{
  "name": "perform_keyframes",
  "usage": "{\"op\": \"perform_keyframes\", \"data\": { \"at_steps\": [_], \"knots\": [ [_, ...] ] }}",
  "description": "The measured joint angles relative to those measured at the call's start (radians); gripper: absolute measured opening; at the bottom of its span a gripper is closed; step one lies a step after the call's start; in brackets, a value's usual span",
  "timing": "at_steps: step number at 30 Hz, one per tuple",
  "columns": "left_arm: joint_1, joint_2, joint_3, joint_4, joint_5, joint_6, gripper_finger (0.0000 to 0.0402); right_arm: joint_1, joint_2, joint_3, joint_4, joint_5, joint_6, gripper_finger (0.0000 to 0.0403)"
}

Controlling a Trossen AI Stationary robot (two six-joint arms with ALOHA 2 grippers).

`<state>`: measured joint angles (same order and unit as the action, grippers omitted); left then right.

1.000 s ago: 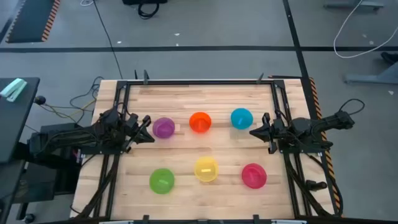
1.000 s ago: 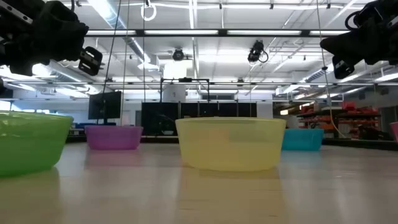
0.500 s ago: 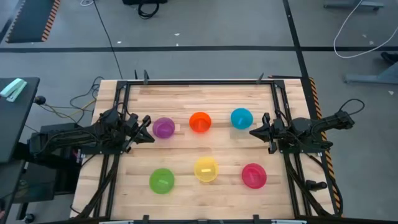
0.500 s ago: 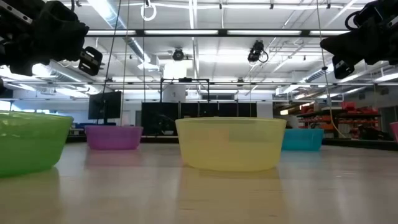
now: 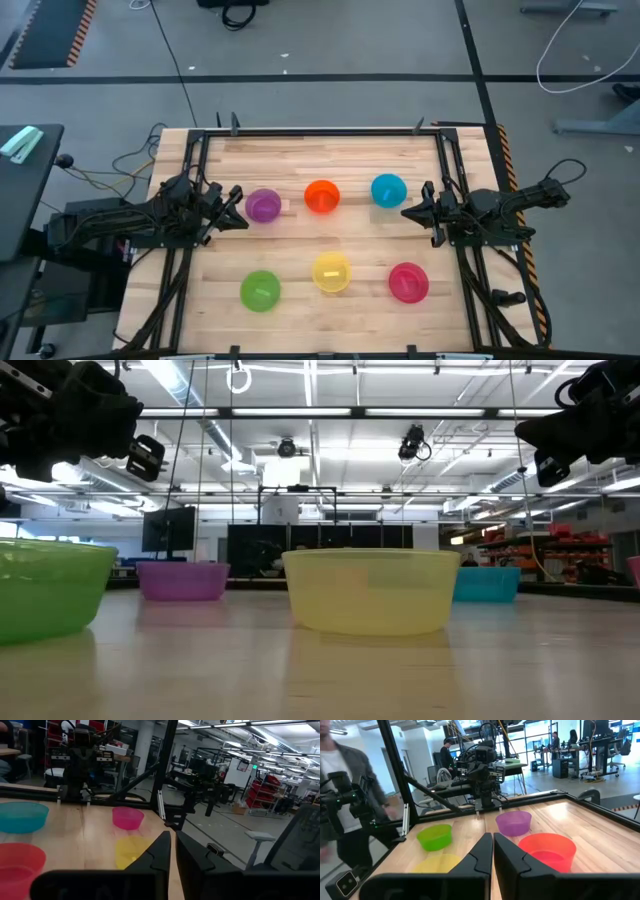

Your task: Nest bowls inside each other

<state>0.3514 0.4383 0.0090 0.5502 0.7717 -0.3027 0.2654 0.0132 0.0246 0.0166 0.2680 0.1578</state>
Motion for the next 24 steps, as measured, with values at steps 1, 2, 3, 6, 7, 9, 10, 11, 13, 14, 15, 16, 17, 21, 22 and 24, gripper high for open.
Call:
{"op": "perform_keyframes", "data": {
  "at_steps": [1,2,3,6,7,9,10,11,13,14,15,16,17,21,22,24],
  "knots": [
    [0.0,0.0,0.0,0.0,0.0,0.0,0.0035,0.0,0.0,0.0,0.0,0.0,0.0,0.0022],
    [0.0,0.0,0.0,0.0,0.0,0.0,0.0034,0.0,0.0,0.0,0.0,0.0,0.0,0.0022],
    [0.0,0.0,0.0,0.0,0.0,0.0,0.0032,0.0,0.0,0.0,0.0,0.0,0.0,0.0022],
    [0.0,0.0,0.0,0.0,0.0,0.0,0.0027,0.0,0.0,0.0,0.0,0.0,0.0,0.0022],
    [0.0,0.0,0.0,0.0,0.0,0.0,0.0026,0.0,0.0,0.0,0.0,0.0,0.0,0.0022],
    [0.0,0.0,0.0,0.0,0.0,0.0,0.0023,0.0,0.0,0.0,0.0,0.0,0.0,0.0022],
    [0.0,0.0,0.0,0.0,0.0,0.0,0.0023,0.0,0.0,0.0,0.0,0.0,0.0,0.0022],
    [0.0,0.0,0.0,0.0,0.0,0.0,0.0024,0.0,0.0,0.0,0.0,0.0,0.0,0.0022],
    [0.0,0.0,0.0,0.0,0.0,0.0,0.0026,0.0,0.0,0.0,0.0,0.0,0.0,0.0022],
    [0.0,0.0,0.0,0.0,0.0,0.0,0.0028,0.0,0.0,0.0,0.0,0.0,0.0,0.0022],
    [0.0,0.0,0.0,0.0,0.0,0.0,0.003,0.0,0.0,0.0,0.0,0.0,0.0,0.0022],
    [0.0,0.0,0.0,0.0,0.0,0.0,0.0032,0.0,0.0,0.0,0.0,0.0,0.0,0.0022],
    [0.0,0.0,0.0,0.0,0.0,0.0,0.0034,0.0,0.0,0.0,0.0,0.0,0.0,0.0022],
    [0.0,0.0,0.0,0.0,0.0,0.0,0.0035,0.0,0.0,0.0,0.0,0.0,0.0,0.0022],
    [0.0,0.0,0.0,0.0,0.0,0.0,0.0034,0.0,0.0,0.0,0.0,0.0,0.0,0.0022],
    [0.0,0.0,0.0,0.0,0.0,0.0,0.0031,0.0,0.0,0.0,0.0,0.0,0.0,0.0022]
  ]
}}
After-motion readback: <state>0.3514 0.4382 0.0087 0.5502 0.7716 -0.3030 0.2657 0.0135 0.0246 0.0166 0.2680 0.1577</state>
